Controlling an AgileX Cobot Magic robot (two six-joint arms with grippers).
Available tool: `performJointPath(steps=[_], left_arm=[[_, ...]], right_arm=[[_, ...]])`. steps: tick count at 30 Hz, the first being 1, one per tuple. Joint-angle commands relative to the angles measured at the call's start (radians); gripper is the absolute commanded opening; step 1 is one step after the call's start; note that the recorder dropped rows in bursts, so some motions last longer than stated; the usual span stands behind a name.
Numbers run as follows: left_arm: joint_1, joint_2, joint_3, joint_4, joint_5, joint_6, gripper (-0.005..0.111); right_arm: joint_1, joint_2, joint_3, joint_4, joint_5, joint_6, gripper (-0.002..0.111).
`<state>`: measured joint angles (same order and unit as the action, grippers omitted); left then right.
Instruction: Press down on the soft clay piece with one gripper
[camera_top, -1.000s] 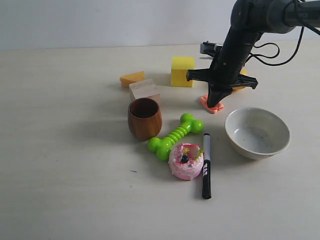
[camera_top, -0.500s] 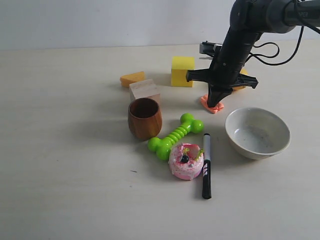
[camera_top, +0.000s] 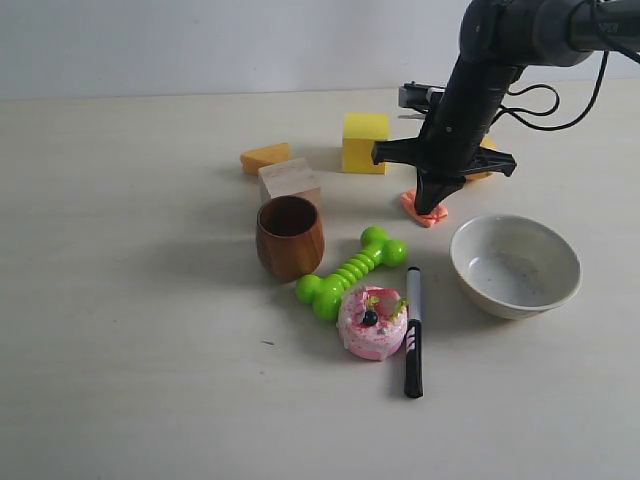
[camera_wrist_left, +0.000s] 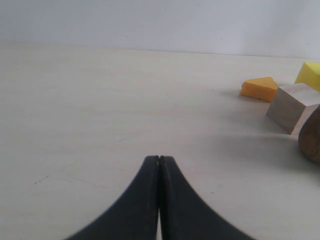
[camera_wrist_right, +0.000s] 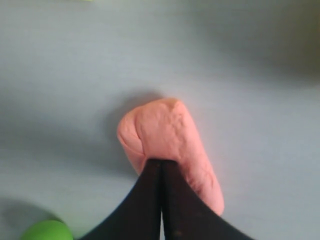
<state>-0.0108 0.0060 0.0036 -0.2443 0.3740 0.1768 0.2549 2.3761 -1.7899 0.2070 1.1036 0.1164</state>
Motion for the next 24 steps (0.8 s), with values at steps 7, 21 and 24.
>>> performJointPath(steps=[7,21,24], left_arm=[[0.004,-0.006,-0.004,-0.003,-0.009,0.004,0.000],[0.004,-0.006,-0.004,-0.003,-0.009,0.004,0.000],[0.004,-0.006,-0.004,-0.003,-0.009,0.004,0.000]], right_arm=[[0.014,0.032,0.038,-0.039,0.025,-0.010,0.000],[0.014,-0.038,0.038,-0.049,0.013,-0.010,0.000],[0.014,-0.053,0.038,-0.049,0.013,-0.010,0.000]])
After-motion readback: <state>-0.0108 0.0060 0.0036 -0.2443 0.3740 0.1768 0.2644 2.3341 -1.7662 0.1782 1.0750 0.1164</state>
